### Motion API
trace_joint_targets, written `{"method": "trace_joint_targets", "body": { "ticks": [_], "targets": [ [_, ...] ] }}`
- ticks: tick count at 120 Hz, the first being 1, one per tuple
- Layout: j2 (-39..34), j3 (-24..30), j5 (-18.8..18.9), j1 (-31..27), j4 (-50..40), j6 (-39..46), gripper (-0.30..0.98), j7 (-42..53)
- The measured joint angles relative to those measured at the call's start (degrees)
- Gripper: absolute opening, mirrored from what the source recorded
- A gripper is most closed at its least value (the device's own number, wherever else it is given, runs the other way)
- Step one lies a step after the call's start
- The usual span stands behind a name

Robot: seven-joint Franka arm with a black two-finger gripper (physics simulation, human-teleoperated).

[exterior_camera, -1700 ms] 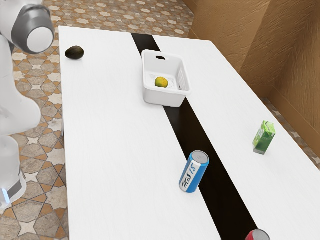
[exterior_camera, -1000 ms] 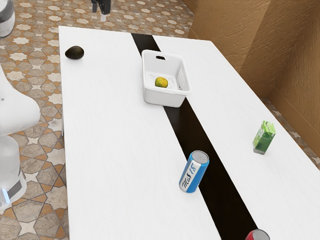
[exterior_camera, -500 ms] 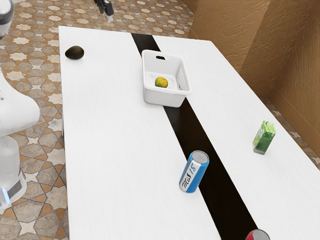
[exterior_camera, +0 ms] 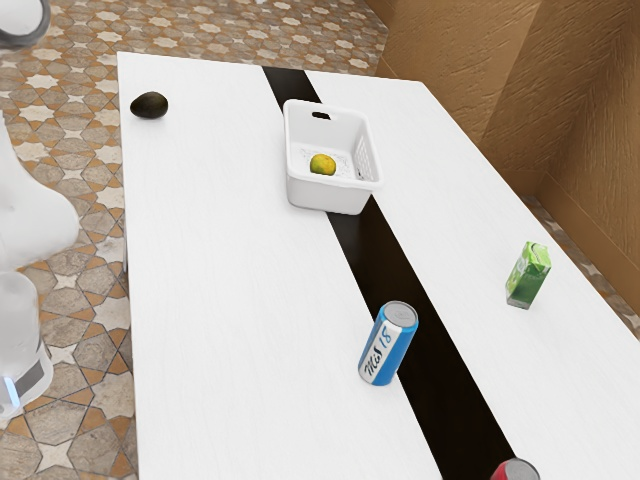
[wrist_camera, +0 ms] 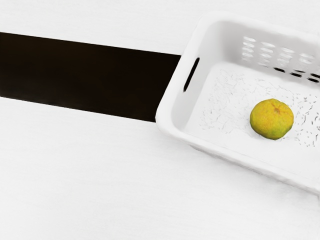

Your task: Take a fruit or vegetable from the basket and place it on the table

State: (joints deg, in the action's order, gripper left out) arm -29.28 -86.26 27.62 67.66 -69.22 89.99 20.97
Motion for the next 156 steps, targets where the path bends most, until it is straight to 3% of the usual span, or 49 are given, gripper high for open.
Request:
{"method": "trace_joint_targets", "body": {
  "ticks": [17,28,48,63,77,94,122,156],
  "targets": [
    [-16.24,-4.39,8.21,7.15,1.55,4.3,0.66,1.05],
    [-23.32,-7.46,10.53,10.54,1.46,11.13,0.66,1.69],
    [-26.0,-10.9,8.29,11.23,-1.78,23.52,0.66,2.6],
    [-25.52,-13.57,5.89,20.4,-0.12,29.3,0.66,3.14],
    [-24.04,-17.64,5.12,25.07,0.06,32.18,0.66,3.54],
    [-20.04,-22.13,5.38,28.22,0.64,27.02,0.66,3.87],
    [-12.85,-23.76,11.4,33.37,-0.02,12.51,0.66,2.72],
    [-12.68,-27.58,12.14,38.69,-3.61,11.67,0.66,0.43]
  ]
}}
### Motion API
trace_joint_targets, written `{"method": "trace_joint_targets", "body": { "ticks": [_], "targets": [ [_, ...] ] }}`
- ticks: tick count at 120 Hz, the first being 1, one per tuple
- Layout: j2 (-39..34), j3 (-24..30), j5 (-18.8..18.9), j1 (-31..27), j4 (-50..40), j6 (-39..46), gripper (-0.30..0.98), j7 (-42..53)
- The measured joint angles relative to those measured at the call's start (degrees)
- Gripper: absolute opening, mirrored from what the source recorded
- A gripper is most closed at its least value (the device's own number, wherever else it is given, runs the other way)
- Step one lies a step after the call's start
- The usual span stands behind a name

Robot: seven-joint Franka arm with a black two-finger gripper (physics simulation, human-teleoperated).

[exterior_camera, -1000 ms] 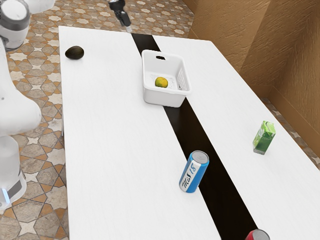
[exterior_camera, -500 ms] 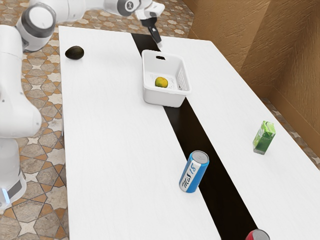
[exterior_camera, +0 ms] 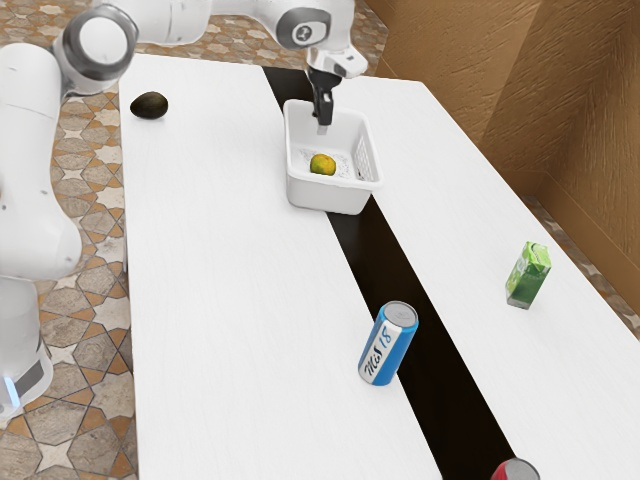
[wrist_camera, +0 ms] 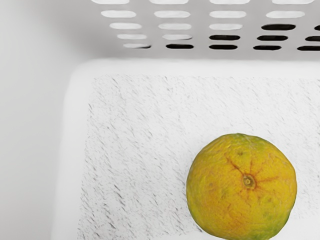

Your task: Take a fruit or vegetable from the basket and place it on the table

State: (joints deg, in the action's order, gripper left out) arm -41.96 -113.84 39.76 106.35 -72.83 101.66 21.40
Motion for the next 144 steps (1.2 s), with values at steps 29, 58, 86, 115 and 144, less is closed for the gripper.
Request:
{"method": "trace_joint_targets", "body": {
  "ticks": [29,58,86,115,144],
  "targets": [
    [0.07,-0.92,0.07,2.32,-0.1,1.2,0.66,-1.66],
    [-0.95,-2.7,0.47,2.7,-0.39,-0.25,0.66,-2.81],
    [-1.84,-3.41,0.46,4.32,-0.32,-0.26,0.66,-3.56],
    [-2.66,-3.41,0.44,5.18,-0.4,-0.14,0.66,-4.1],
    [-2.23,-2.97,0.07,5.54,-0.09,-2.94,0.66,-4.49]
  ]
}}
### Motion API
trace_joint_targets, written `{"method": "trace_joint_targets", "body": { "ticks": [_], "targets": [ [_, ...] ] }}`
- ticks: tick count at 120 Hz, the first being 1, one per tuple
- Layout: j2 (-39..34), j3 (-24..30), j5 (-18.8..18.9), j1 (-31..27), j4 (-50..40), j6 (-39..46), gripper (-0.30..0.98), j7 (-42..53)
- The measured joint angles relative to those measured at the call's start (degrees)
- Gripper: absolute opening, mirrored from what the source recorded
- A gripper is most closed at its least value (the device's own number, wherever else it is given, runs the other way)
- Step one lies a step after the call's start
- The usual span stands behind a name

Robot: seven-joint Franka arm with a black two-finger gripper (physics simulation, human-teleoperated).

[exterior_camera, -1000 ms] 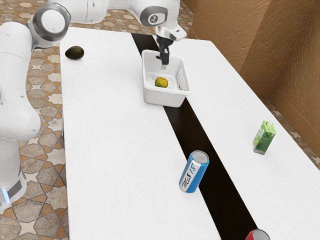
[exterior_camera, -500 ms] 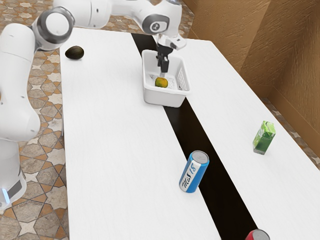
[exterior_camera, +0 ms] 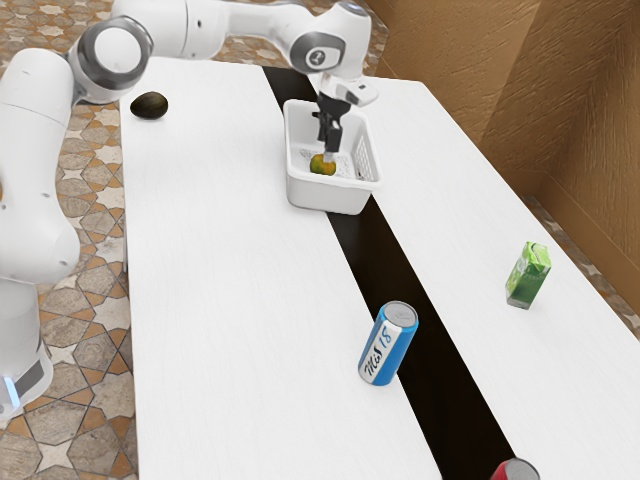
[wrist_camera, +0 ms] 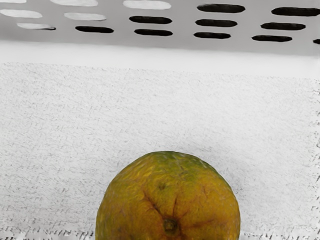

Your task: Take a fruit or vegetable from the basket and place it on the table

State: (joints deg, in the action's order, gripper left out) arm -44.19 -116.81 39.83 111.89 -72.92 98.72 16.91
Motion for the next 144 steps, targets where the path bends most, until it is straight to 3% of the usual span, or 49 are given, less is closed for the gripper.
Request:
{"method": "trace_joint_targets", "body": {
  "ticks": [38,128,144],
  "targets": [
    [-0.44,0.75,0.34,0.59,0.39,-4.61,0.66,-0.9],
    [-4.4,-2.63,0.96,1.8,0.57,3.05,0.66,-2.76],
    [-4.55,-2.89,1.03,1.89,0.57,3.78,0.54,-3.02]
  ]
}}
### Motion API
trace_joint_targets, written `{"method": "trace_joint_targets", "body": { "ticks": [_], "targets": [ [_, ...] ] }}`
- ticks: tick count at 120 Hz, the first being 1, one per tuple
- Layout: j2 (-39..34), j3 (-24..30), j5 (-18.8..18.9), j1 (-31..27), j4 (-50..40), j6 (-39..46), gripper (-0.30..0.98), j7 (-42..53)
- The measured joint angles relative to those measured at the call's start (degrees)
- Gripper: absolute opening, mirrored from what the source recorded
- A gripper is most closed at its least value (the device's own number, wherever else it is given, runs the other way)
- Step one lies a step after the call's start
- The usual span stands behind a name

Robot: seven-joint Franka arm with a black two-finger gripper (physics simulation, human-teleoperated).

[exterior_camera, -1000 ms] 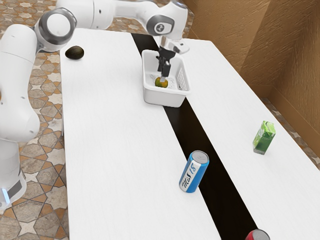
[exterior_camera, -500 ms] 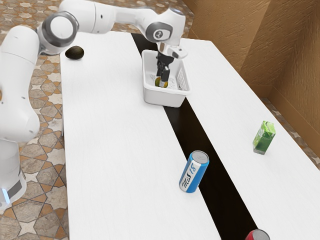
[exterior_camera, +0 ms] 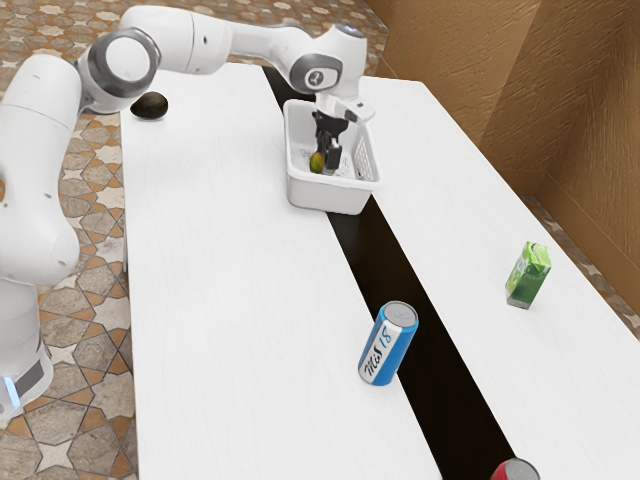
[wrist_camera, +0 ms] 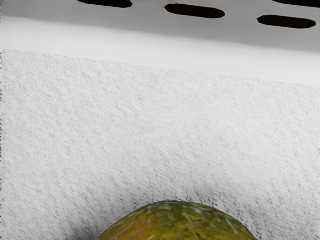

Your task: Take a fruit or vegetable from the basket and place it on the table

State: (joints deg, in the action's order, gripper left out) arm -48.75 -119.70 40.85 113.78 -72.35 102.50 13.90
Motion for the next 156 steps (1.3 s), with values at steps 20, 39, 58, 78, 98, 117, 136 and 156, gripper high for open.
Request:
{"method": "trace_joint_targets", "body": {
  "ticks": [20,39,58,78,98,117,136,156],
  "targets": [
    [0.37,0.07,0.99,0.36,0.0,-0.11,0.42,-0.23],
    [0.97,1.13,2.04,0.39,0.37,-1.48,0.38,-0.43],
    [2.36,4.07,3.28,0.39,1.93,-4.0,0.36,-0.62],
    [3.17,8.89,4.48,6.04,10.08,-5.04,0.37,-0.8],
    [2.61,8.6,5.29,17.43,14.29,-2.06,0.37,-1.2],
    [-4.16,5.86,5.57,23.32,10.43,3.13,0.36,-2.22],
    [-6.85,3.6,6.49,24.66,9.44,6.52,0.46,-2.89],
    [3.72,11.08,6.3,22.94,11.13,-5.79,0.59,-4.09]
  ]
}}
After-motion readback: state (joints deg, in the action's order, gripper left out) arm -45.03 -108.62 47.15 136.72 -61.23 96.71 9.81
